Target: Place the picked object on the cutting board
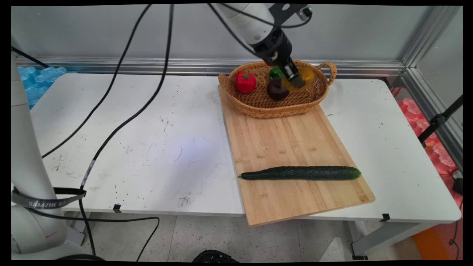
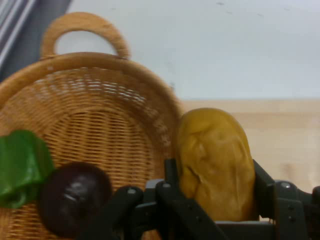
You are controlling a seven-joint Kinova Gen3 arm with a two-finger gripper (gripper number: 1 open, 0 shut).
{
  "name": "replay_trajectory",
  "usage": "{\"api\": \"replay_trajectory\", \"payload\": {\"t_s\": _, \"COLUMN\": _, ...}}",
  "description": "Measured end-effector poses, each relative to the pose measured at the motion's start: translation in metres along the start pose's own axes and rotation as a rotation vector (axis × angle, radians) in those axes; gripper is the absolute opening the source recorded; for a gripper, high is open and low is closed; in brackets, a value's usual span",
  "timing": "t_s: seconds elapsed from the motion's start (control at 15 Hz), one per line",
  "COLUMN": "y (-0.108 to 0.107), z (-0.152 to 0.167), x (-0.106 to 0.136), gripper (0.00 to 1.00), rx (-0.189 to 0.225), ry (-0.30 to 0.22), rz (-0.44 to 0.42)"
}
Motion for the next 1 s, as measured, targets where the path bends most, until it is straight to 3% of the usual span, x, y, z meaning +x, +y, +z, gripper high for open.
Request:
{"api": "replay_trajectory", "payload": {"t_s": 0.47, "y": 0.042, "z": -0.003, "x": -0.022, "gripper": 0.0, "rx": -0.056, "ry": -0.037, "rz": 0.085}}
{"api": "replay_trajectory", "payload": {"t_s": 1.0, "y": 0.075, "z": 0.045, "x": -0.024, "gripper": 0.0, "rx": -0.077, "ry": -0.103, "rz": 0.072}}
